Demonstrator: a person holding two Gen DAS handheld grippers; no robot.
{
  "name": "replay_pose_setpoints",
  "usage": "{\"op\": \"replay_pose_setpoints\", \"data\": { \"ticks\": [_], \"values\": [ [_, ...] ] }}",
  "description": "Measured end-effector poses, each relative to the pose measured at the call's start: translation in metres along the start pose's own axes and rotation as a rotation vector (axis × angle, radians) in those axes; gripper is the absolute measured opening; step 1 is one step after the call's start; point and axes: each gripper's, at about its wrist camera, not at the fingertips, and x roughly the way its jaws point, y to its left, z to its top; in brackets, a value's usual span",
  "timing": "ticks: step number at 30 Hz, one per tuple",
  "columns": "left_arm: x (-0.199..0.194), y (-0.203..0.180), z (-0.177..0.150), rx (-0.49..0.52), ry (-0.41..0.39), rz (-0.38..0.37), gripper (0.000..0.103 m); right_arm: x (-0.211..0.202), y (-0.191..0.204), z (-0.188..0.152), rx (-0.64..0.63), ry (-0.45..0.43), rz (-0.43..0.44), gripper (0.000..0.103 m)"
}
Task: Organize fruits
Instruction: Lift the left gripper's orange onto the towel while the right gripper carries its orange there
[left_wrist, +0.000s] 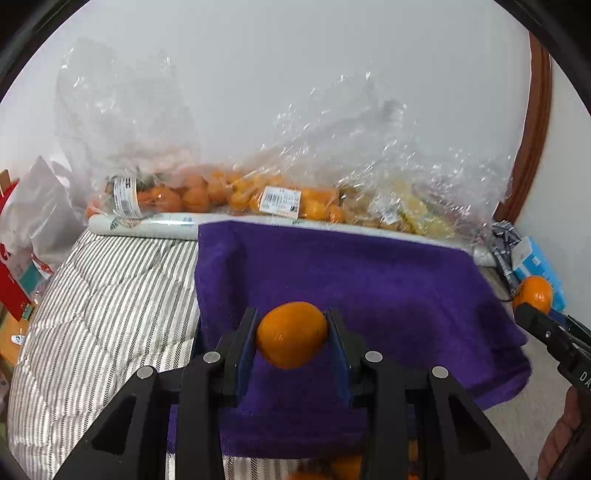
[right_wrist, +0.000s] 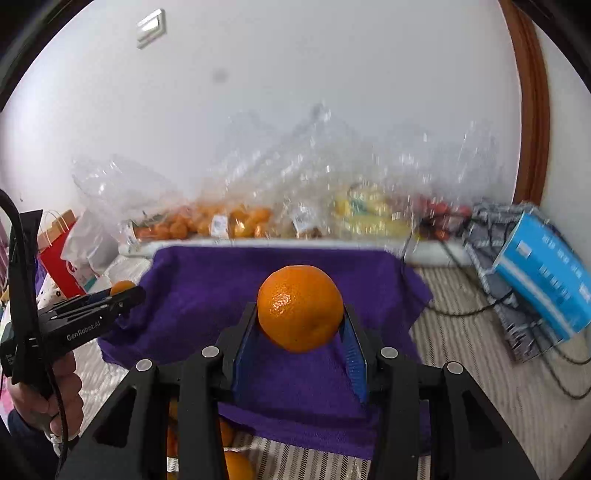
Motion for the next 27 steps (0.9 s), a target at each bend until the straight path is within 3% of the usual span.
{"op": "replay_pose_setpoints", "data": {
  "ticks": [9, 15, 19, 27],
  "values": [
    [0.011, 0.005, -0.008, -0.011, 0.015, -0.01, 0.035, 0.021, -0.005, -0.014, -0.02, 0.036, -0.033, 0.044],
    [0.022, 0.006, -0.014, -0.065, 0.097, -0.058, 0.035, 0.035, -0.005, -0.023, -0.043, 0.082, -0.055, 0.043],
    [0.024, 0.003, -0.016, -0.045, 0.089, -0.011, 0.035, 0.041, -0.005, -0.028, -0.06, 0.098, -0.071, 0.044],
    [0.028, 0.004, -0.017, -0.031, 0.102, 0.008, 0.035, 0.049, -0.009, -0.032, -0.043, 0.124, -0.082, 0.044]
  ]
}}
